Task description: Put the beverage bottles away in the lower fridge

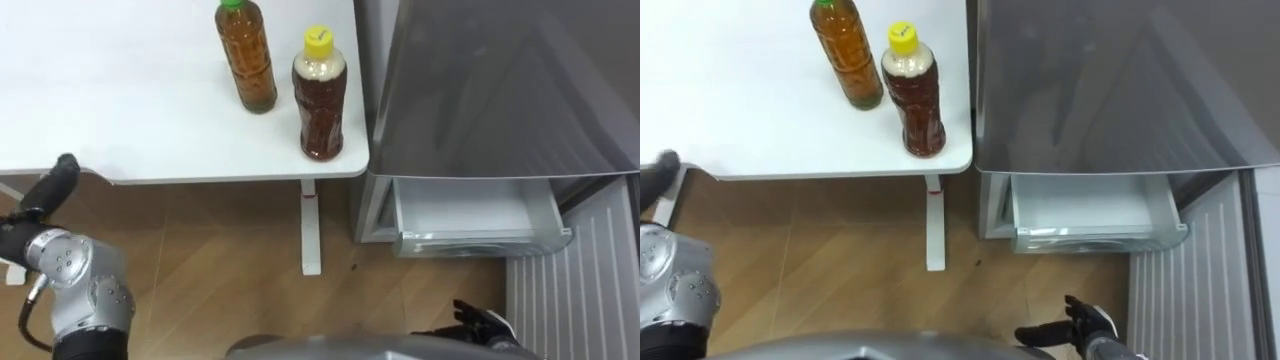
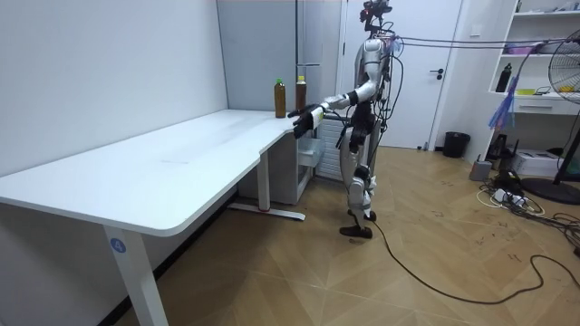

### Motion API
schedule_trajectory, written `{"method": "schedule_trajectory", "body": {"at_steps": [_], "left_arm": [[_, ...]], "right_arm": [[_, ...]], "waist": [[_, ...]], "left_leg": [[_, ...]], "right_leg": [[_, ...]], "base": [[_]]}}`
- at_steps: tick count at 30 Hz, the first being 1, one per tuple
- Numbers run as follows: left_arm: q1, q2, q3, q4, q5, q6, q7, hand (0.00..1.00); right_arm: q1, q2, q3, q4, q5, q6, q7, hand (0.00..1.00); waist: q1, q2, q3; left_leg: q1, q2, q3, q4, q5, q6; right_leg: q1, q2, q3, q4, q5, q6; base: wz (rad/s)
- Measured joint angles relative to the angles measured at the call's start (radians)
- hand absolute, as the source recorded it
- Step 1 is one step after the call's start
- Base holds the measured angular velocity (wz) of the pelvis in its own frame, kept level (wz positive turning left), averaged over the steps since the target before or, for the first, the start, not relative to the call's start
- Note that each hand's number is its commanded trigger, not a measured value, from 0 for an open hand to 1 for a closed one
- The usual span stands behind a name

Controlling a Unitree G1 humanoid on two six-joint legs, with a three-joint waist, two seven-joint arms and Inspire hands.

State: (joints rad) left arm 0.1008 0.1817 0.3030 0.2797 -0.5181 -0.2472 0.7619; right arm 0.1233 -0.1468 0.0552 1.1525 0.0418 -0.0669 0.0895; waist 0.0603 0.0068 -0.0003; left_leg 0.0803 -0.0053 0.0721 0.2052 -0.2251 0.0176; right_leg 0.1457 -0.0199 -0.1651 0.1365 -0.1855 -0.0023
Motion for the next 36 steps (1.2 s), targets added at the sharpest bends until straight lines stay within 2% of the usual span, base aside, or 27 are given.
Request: {"method": "schedule_trajectory", "body": {"at_steps": [2,6,12,14,17,20,24,26,31,34,36], "left_arm": [[0.000,0.002,0.008,-0.062,0.063,-0.002,0.020,0.00],[0.000,0.002,0.012,-0.173,0.165,-0.006,0.030,0.00],[0.000,0.003,0.030,-0.395,0.248,-0.017,-0.008,0.00],[0.000,0.004,0.029,-0.477,0.249,-0.019,-0.066,0.00],[0.000,0.004,0.025,-0.533,0.252,-0.019,-0.152,0.00],[0.000,0.009,-0.014,-0.590,0.252,-0.004,-0.231,0.00],[-0.001,0.029,-0.073,-0.607,0.246,0.019,-0.347,0.00],[-0.020,0.042,-0.094,-0.617,0.245,0.023,-0.434,0.00],[-0.051,0.043,-0.135,-0.643,0.228,0.025,-0.567,0.00],[-0.064,0.043,-0.170,-0.641,0.193,0.030,-0.640,0.00],[-0.064,0.043,-0.185,-0.638,0.194,0.048,-0.684,0.00]], "right_arm": [[0.008,0.000,-0.001,-0.002,0.002,-0.010,-0.001,0.00],[0.018,-0.002,-0.003,-0.001,0.023,-0.029,0.000,0.00],[0.032,-0.004,-0.022,0.003,0.047,-0.046,0.021,0.00],[0.031,-0.004,-0.040,0.015,0.053,-0.046,0.033,0.00],[0.031,-0.005,-0.042,0.019,0.054,-0.046,0.054,0.00],[0.016,-0.006,-0.048,0.026,0.069,-0.042,0.068,0.00],[-0.009,-0.008,-0.048,0.060,0.075,-0.042,0.080,0.00],[-0.025,-0.015,-0.048,0.072,0.071,-0.043,0.100,0.00],[-0.025,-0.023,-0.047,0.072,0.079,-0.049,0.110,0.00],[-0.025,-0.023,-0.042,0.074,0.087,-0.051,0.107,0.00],[-0.026,-0.022,-0.042,0.076,0.086,-0.050,0.107,0.00]], "waist": [[-0.001,0.005,0.0027],[0.002,0.010,0.0024],[-0.001,0.014,-0.0017],[-0.001,0.015,0.0006],[-0.009,0.012,0.0036],[-0.028,0.007,0.0089],[-0.052,0.006,0.0084],[-0.066,0.007,0.0090],[-0.083,0.018,0.0123],[-0.089,0.017,0.0144],[-0.089,0.015,0.0158]], "left_leg": [[0.000,-0.001,-0.007,0.001,0.000,0.000],[-0.003,-0.005,-0.025,-0.001,0.000,0.001],[0.003,-0.010,-0.043,0.000,0.003,0.004],[0.009,-0.011,-0.044,0.000,0.003,0.005],[0.007,-0.012,-0.045,0.001,0.003,0.005],[-0.002,-0.016,-0.055,0.002,0.004,0.007],[-0.006,-0.018,-0.056,0.001,0.005,0.007],[-0.016,-0.018,-0.055,0.001,0.005,0.008],[-0.016,-0.016,-0.048,0.000,0.005,0.008],[-0.003,-0.015,-0.042,-0.006,0.006,0.008],[0.004,-0.013,-0.033,-0.010,0.005,0.008]], "right_leg": [[0.001,0.000,-0.003,-0.001,0.000,0.000],[-0.002,-0.001,-0.011,-0.001,0.000,0.000],[0.015,-0.004,-0.027,-0.002,0.000,0.000],[0.013,-0.005,-0.027,-0.003,-0.001,0.001],[0.013,-0.007,-0.030,-0.004,-0.002,0.003],[0.013,-0.009,-0.031,-0.010,-0.002,0.004],[0.012,-0.010,-0.030,-0.015,-0.002,0.004],[0.010,-0.009,-0.029,-0.015,-0.002,0.004],[-0.001,-0.009,-0.026,-0.006,-0.002,0.004],[0.001,-0.009,-0.013,-0.003,-0.002,0.004],[0.004,-0.008,0.000,-0.001,-0.002,0.004]], "base": [[0.02],[0.06],[0.08],[0.00],[0.00],[0.08],[0.01],[0.00],[-0.02],[-0.06],[-0.13]]}}
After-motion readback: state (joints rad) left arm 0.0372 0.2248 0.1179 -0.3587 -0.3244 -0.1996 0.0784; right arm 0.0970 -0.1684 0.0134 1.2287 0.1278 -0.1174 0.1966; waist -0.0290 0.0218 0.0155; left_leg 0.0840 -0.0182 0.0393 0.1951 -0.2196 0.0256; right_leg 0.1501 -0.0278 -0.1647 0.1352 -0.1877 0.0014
